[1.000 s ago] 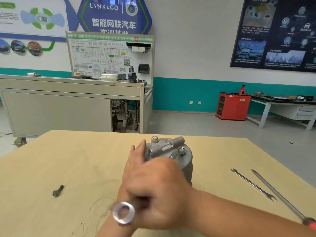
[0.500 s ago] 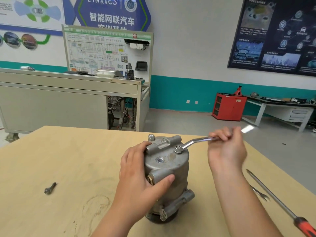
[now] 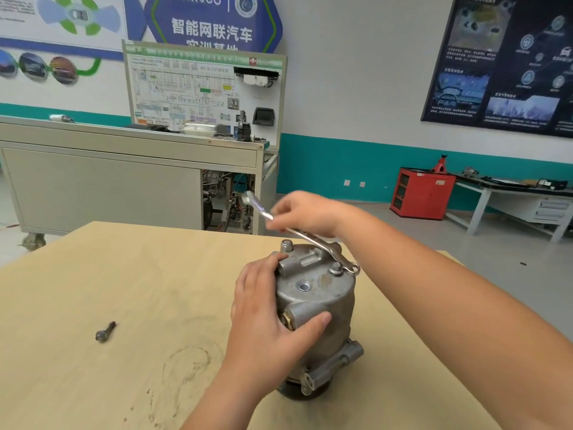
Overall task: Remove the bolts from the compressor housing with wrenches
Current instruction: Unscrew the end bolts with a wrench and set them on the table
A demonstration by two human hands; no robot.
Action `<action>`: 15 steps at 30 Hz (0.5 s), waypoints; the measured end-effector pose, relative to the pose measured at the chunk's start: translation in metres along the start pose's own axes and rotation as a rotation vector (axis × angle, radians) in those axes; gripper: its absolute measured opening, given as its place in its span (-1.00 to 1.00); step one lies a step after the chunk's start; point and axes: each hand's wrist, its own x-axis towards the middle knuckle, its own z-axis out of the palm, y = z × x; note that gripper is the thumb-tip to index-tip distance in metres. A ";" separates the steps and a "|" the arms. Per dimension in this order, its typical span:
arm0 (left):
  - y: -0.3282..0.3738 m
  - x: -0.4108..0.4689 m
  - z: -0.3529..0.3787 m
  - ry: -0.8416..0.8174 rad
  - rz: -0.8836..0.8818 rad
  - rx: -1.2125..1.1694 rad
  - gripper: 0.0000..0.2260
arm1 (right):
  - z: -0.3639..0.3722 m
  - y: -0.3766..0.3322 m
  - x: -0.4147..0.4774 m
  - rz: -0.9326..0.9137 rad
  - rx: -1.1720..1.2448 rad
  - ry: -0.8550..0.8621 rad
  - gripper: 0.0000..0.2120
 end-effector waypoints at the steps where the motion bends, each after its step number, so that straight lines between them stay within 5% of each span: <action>1: 0.000 0.000 0.000 0.000 0.000 -0.003 -0.21 | -0.003 -0.007 -0.001 -0.047 0.242 0.018 -0.88; 3: 0.000 0.000 0.001 -0.003 0.000 0.004 -0.19 | -0.011 -0.015 -0.006 -0.075 0.634 0.023 -0.90; 7: 0.001 -0.001 0.001 0.003 -0.008 -0.019 -0.17 | -0.033 -0.016 -0.023 -0.002 1.037 0.067 -0.75; 12: 0.001 0.000 -0.002 -0.017 -0.014 0.004 -0.17 | -0.044 -0.014 -0.049 0.082 1.463 0.304 -0.85; 15: 0.003 0.002 -0.006 -0.031 -0.010 0.047 -0.21 | -0.037 -0.002 -0.063 0.029 1.661 0.484 -0.75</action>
